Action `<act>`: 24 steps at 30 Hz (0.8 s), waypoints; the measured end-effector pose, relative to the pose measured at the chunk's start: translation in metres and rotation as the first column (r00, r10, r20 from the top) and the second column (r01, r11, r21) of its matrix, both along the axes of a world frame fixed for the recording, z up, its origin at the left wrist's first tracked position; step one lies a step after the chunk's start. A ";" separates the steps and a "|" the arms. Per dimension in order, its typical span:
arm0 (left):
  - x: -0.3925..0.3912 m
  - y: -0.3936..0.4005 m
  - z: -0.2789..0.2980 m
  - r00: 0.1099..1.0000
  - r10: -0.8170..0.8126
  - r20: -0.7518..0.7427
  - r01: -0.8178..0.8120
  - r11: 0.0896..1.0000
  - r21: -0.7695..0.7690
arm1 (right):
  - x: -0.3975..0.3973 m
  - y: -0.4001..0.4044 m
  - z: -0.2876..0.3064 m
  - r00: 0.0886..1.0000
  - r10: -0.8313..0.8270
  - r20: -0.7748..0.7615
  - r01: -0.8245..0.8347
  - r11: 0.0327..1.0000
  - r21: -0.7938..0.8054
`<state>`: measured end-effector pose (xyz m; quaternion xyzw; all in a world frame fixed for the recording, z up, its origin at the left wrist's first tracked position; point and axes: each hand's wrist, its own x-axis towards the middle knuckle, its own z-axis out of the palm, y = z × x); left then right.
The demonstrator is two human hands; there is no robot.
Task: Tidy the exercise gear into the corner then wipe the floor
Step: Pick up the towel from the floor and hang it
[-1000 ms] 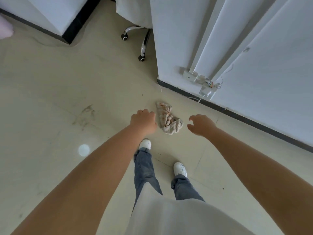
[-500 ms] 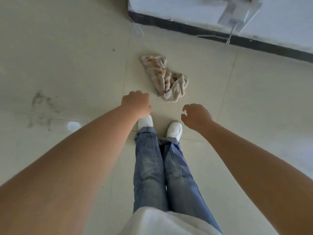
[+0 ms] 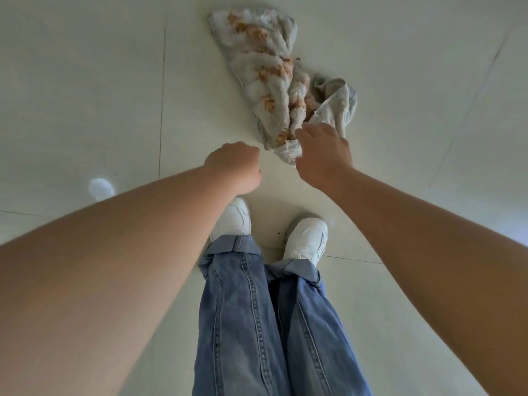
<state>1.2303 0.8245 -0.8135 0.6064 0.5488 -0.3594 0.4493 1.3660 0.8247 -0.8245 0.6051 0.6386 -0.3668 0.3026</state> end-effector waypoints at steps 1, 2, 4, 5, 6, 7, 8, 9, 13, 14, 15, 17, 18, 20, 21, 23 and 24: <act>0.001 -0.004 -0.008 1.000 0.002 0.004 -0.002 1.000 -0.004 | -0.002 -0.001 -0.008 1.000 -0.009 0.001 0.009 1.000 0.022; 0.001 -0.007 -0.014 1.000 0.008 0.007 -0.008 1.000 -0.010 | -0.004 -0.002 -0.014 1.000 -0.007 0.013 0.006 0.999 0.042; 0.002 -0.012 -0.023 0.999 0.035 0.007 -0.035 0.999 -0.015 | -0.006 -0.005 -0.020 0.998 0.018 0.064 -0.022 0.998 0.060; 0.002 -0.013 -0.026 0.999 0.052 0.007 -0.052 0.999 -0.014 | -0.005 -0.007 -0.020 0.996 0.021 0.090 -0.026 0.998 0.055; 0.002 -0.015 -0.028 0.998 0.070 0.006 -0.070 0.998 -0.008 | -0.004 -0.009 -0.019 0.994 0.016 0.106 -0.021 0.999 0.050; 0.003 -0.015 -0.029 0.996 0.087 0.007 -0.087 0.996 0.001 | -0.002 -0.011 -0.018 0.994 0.013 0.112 -0.020 0.998 0.060; 0.005 -0.016 -0.029 0.995 0.103 0.011 -0.103 0.995 0.006 | 0.000 -0.014 -0.017 0.994 0.011 0.108 -0.020 0.997 0.076; 0.007 -0.016 -0.029 0.993 0.115 0.019 -0.116 0.993 0.009 | 0.002 -0.016 -0.015 0.995 0.011 0.098 -0.020 0.995 0.094; 0.016 -0.012 -0.036 0.992 0.123 0.042 -0.125 0.991 0.046 | 0.007 -0.020 -0.018 0.997 0.058 0.044 -0.065 0.986 0.156; 0.017 -0.011 -0.040 0.992 0.122 0.042 -0.125 0.990 0.063 | 0.008 -0.020 -0.022 0.996 0.086 0.039 -0.092 0.983 0.160; 0.017 -0.009 -0.043 0.992 0.122 0.041 -0.125 0.989 0.077 | 0.008 -0.020 -0.025 0.993 0.115 0.040 -0.120 0.979 0.163; 0.016 -0.008 -0.049 0.992 0.118 0.040 -0.122 0.988 0.092 | 0.009 -0.021 -0.030 0.985 0.162 0.059 -0.169 0.972 0.163; 0.015 -0.009 -0.051 0.992 0.117 0.039 -0.120 0.989 0.091 | 0.011 -0.022 -0.032 0.982 0.176 0.066 -0.184 0.969 0.166; 0.014 -0.012 -0.052 0.992 0.120 0.040 -0.123 0.990 0.076 | 0.018 -0.025 -0.035 0.985 0.162 0.067 -0.171 0.967 0.189; 0.013 -0.016 -0.051 0.990 0.130 0.047 -0.133 0.989 0.064 | 0.022 -0.028 -0.035 0.990 0.132 0.049 -0.140 0.968 0.206; 0.014 -0.023 -0.046 0.985 0.148 0.085 -0.155 0.984 0.084 | 0.026 -0.034 -0.031 0.999 0.052 -0.013 -0.047 0.970 0.238; 0.016 -0.027 -0.041 0.980 0.158 0.116 -0.172 0.978 0.116 | 0.026 -0.037 -0.026 0.998 0.022 -0.061 -0.005 0.966 0.257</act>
